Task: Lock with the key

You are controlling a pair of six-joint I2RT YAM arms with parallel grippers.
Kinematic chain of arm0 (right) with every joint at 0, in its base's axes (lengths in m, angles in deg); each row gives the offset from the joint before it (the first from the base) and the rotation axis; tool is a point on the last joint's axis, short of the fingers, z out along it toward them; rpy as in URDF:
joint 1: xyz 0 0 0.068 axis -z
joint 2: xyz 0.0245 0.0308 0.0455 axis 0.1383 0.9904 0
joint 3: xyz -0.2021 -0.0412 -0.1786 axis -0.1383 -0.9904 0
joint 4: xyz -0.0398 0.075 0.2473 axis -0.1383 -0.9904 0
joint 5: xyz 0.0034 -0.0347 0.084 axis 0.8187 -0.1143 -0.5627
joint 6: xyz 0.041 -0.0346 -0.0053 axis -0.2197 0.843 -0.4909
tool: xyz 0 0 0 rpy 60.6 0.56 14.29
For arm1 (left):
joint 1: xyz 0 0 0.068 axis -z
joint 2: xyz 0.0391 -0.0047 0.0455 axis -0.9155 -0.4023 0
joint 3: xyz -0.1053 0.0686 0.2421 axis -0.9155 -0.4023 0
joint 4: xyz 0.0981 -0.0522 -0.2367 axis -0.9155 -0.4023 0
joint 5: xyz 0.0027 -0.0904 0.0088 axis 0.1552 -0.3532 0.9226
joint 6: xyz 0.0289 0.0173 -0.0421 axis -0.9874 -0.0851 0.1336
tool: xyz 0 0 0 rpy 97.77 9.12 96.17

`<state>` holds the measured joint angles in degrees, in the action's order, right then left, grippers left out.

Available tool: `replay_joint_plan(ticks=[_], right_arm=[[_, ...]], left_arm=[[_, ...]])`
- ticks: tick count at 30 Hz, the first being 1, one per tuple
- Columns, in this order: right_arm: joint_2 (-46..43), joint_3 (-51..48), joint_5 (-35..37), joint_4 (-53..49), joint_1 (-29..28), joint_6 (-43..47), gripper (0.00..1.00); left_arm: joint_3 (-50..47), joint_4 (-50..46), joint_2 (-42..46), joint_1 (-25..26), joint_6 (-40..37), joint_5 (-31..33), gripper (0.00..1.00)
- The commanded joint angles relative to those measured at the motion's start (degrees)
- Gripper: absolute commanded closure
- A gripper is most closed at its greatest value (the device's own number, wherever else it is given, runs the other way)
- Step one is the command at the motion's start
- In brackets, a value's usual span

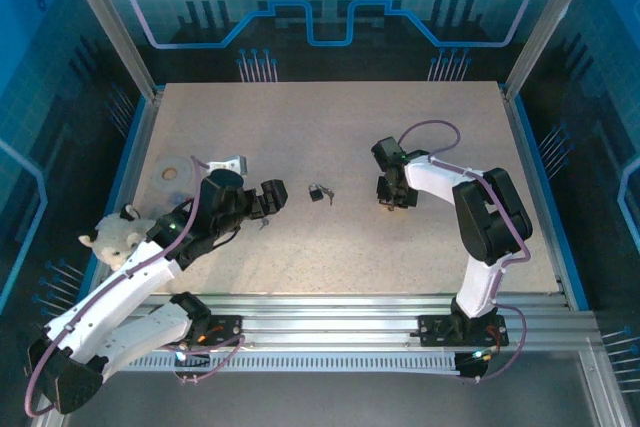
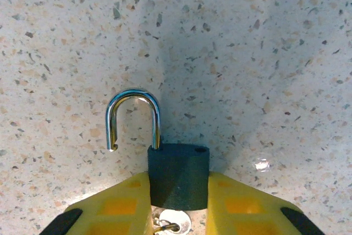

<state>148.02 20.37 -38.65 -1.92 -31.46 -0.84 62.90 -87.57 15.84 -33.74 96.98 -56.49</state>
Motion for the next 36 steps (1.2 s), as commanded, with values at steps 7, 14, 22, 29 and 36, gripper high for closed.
replay_joint_plan(ticks=[7,14,22,29,36], right_arm=[[-1.3,-1.76,-0.71,1.34,1.28,0.78,0.79],[-5.0,-3.8,-1.91,2.33,0.32,2.24,0.79],[-8.0,-5.16,-3.13,2.76,-1.56,3.84,0.79],[-9.79,-5.87,-4.78,4.65,-4.28,5.43,0.79],[-11.29,-6.39,-6.28,6.52,-6.87,6.93,0.78]], left_arm=[[1.05,-0.01,-0.11,0.37,1.15,-0.16,0.01],[0.87,0.66,-0.61,0.42,1.86,-1.14,0.01],[0.72,1.66,-1.79,0.41,2.52,-2.25,0.01],[-0.44,3.49,-3.4,0.35,4.52,-4.58,0.01],[-1.08,6.8,-6.63,0.39,6.33,-8.5,0.01]])
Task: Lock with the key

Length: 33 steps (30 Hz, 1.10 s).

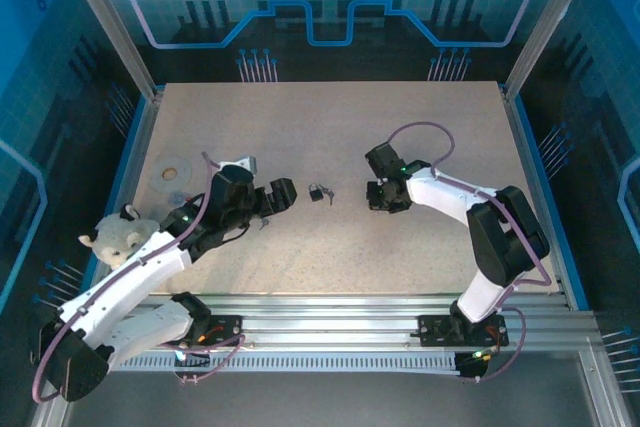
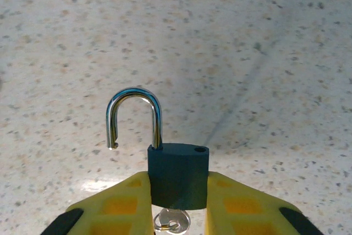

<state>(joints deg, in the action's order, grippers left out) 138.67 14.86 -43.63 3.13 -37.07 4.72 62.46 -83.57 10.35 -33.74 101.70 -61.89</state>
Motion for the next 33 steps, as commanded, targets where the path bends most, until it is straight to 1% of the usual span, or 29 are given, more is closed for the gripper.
replay_joint_plan(ticks=[1,11,14,25,29,33], right_arm=[[-2.2,-1.05,-1.3,1.88,-1.73,1.54,0.78],[-7.15,-4.15,-3.91,8.24,-5.45,5.16,0.78],[-8.73,-5.4,-5.86,10.74,-5.83,5.6,0.78],[-12.46,-8.65,-9.11,16.01,-7.64,7.39,0.77],[-13.76,-9.21,-10.04,17.35,-7.94,7.91,0.77],[-14.53,-10.97,-10.79,18.73,-8.35,8.19,0.77]], left_arm=[[-0.59,3.46,-1.75,0.37,1.67,-3.73,0.01],[1.71,9.67,-10.48,1.03,3.71,-7.81,0.01],[2.69,11.91,-13.48,1.6,4.32,-8.66,0.01],[5.62,19.63,-23.22,2.09,8.15,-12.71,0.02],[6.26,21.59,-25.65,2.11,8.87,-13.64,0.06],[6.44,23.29,-27.44,2.11,9.51,-14.9,0.13]])
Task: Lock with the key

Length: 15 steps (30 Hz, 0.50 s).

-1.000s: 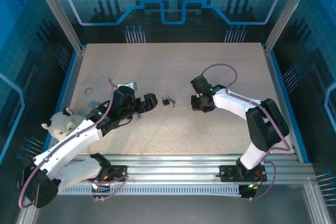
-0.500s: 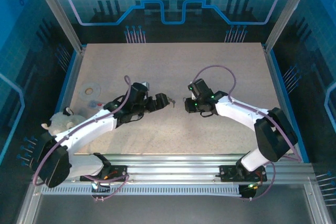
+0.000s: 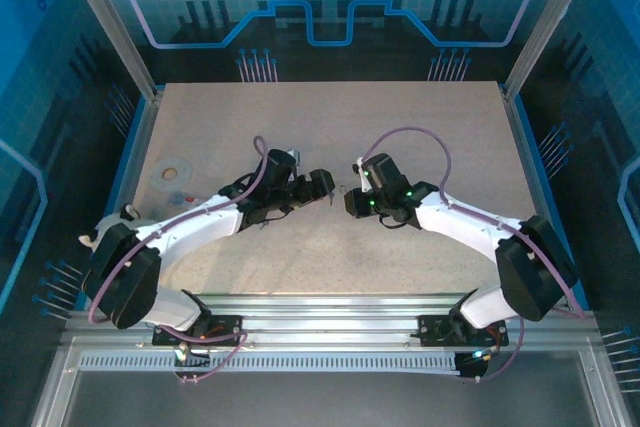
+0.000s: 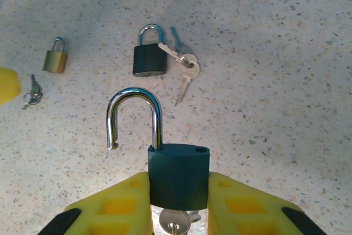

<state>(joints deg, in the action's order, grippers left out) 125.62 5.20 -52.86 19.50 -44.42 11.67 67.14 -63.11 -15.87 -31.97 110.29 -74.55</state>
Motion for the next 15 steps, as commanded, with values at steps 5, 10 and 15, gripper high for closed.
replay_joint_plan(ticks=[5,10,15], right_arm=[[-0.82,-1.09,-2.21,2.67,-1.4,1.47,0.77],[-1.0,-1.3,-2.51,3.32,-1.94,1.81,0.77],[-0.91,-1.3,-2.51,3.41,-2.1,1.91,0.77]], left_arm=[[1.36,5.39,-2.76,0.49,2.55,-4.11,0.25],[1.05,7.03,-3.55,0.78,3.23,-4.82,0.36],[1.1,7.82,-4.1,1.12,3.56,-5.39,0.46]])
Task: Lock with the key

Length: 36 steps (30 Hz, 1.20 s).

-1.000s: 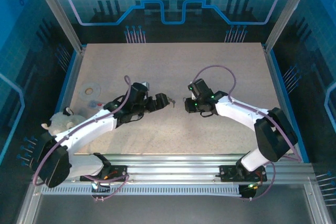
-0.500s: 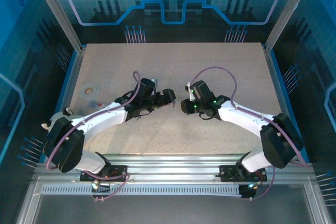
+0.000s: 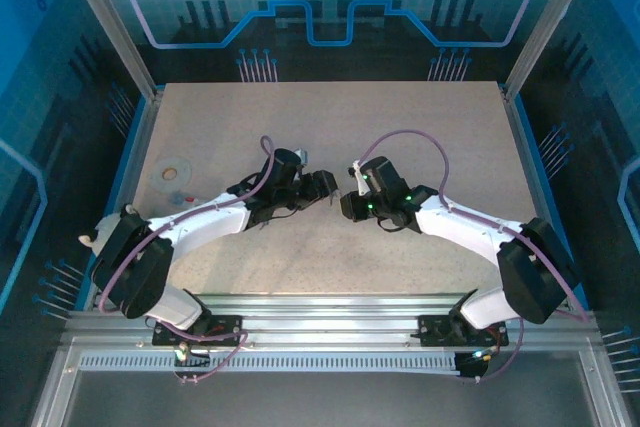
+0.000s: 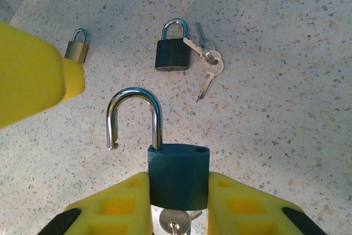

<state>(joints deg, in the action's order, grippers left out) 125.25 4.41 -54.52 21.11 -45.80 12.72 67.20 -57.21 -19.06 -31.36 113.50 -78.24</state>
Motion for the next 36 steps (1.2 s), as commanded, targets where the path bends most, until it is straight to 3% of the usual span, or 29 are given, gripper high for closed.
replay_joint_plan(ticks=[1,18,36], right_arm=[[-0.54,-0.52,-0.89,1.8,-0.76,0.78,0.77],[-1.06,-0.89,-1.86,3.0,-1.66,1.44,0.77],[-1.33,-1.29,-1.51,3.82,-2.51,1.51,0.77]], left_arm=[[0.96,2.0,-1.09,0.51,0.39,-1.78,0.47],[1.33,3.06,-3.08,0.97,1.26,-3.5,0.69],[1.66,2.72,-3.75,1.0,1.4,-4.08,0.83]])
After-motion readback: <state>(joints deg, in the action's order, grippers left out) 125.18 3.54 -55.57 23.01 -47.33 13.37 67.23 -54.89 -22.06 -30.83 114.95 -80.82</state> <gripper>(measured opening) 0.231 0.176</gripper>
